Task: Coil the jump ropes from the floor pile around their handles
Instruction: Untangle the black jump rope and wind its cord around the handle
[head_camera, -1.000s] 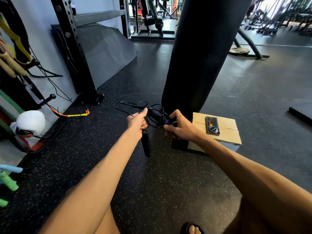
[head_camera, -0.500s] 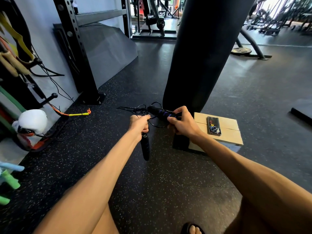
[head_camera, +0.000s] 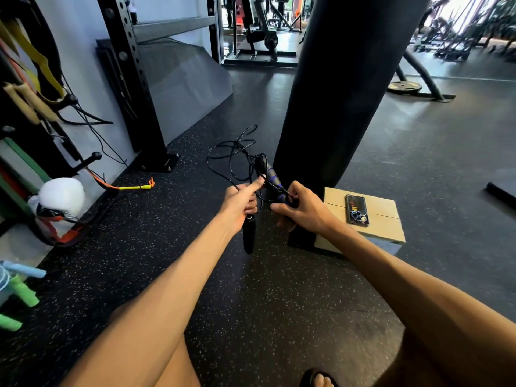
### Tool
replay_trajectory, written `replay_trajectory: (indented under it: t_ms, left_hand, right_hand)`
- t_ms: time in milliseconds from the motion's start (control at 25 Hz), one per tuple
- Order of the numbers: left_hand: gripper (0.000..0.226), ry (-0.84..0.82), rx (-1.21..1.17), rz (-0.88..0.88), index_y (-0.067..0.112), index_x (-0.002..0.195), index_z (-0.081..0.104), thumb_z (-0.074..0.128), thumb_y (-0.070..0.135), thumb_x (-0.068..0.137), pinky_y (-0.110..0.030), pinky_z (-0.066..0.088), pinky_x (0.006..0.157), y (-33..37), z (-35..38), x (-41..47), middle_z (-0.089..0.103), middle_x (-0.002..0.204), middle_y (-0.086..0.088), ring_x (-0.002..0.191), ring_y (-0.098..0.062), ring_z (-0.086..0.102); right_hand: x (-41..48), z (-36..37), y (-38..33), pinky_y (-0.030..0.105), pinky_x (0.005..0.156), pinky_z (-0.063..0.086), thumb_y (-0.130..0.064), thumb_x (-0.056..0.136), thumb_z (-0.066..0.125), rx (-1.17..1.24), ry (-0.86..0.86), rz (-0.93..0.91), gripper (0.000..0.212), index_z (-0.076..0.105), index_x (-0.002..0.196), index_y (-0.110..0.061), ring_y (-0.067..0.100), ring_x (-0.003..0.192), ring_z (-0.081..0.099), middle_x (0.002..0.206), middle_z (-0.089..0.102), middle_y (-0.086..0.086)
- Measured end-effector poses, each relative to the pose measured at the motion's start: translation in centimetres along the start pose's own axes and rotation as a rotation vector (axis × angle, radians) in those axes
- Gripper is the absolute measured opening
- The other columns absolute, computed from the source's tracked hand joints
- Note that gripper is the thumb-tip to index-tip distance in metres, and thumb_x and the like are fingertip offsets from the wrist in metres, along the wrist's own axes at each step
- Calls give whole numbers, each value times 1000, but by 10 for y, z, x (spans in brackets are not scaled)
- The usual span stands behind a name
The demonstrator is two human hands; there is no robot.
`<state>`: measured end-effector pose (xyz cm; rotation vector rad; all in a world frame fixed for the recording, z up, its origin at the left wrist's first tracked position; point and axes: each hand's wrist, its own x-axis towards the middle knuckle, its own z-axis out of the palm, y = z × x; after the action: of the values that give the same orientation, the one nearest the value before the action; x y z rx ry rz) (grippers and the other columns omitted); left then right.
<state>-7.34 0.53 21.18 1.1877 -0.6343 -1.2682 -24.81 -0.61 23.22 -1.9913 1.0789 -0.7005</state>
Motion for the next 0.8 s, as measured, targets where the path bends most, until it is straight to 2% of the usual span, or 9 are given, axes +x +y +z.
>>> replay_trajectory:
  t_ms: [80,160,240,320,400,480,520,640,800]
  left_hand:
    - [37,-11,12,12,19,69,41,74,24,85,-21,15,36,1,0,1,24,49,9,37,-5,20]
    - [40,-44,19,4,22,67,38,75,27,84,-21,15,36,0,1,1,25,50,8,37,-5,20]
    - [36,-104,48,-8,19,67,43,74,26,85,-20,15,37,-2,2,1,24,49,10,37,-5,20]
    - [28,-127,132,19,10,75,54,75,26,84,-20,17,38,-3,2,-1,26,47,12,39,-5,22]
    - [33,-39,349,131,9,80,61,81,34,76,-19,25,39,-5,-1,1,37,47,13,44,-7,31]
    - [35,67,543,252,12,75,62,85,38,70,-18,32,45,-5,-1,1,51,57,12,51,-5,43]
    - [37,75,578,290,8,77,64,86,36,69,-17,35,48,-6,-1,0,57,65,8,57,-5,48]
    - [41,18,602,334,-2,86,65,86,28,70,-14,38,54,-7,4,-5,62,79,0,70,-8,53]
    - [30,-81,564,344,5,91,70,85,24,73,-10,44,60,-4,7,-11,70,82,2,72,-2,60]
  right_hand:
    - [0,0,4,41,50,59,-31,87,72,-139,-10,-23,38,44,92,-6,29,65,71,85,66,13]
    - [-1,-1,6,30,48,55,-26,90,68,-225,-25,-40,28,47,90,-8,24,63,67,78,62,5]
    - [-2,0,7,20,47,49,-21,93,65,-268,-45,-37,22,48,91,-7,16,60,64,76,59,0]
    - [-2,-3,11,18,54,49,-17,93,64,-314,-95,-17,17,50,94,-8,12,65,63,80,60,-2]
    - [0,-8,10,29,70,57,-9,92,59,-260,-151,28,19,51,109,-12,15,83,66,97,64,-1]
    - [4,-13,4,39,81,59,-8,95,52,-78,-60,82,30,47,123,-17,19,99,65,116,62,2]
    - [6,-15,2,41,83,58,-14,97,49,-20,31,66,28,46,124,-19,19,100,65,118,62,4]
    - [7,-15,-3,41,75,60,-32,100,51,-11,191,-24,24,50,119,-17,18,87,68,100,68,5]
    - [2,-8,1,49,62,60,-5,99,47,48,235,-16,22,38,114,-18,26,70,72,89,70,13]
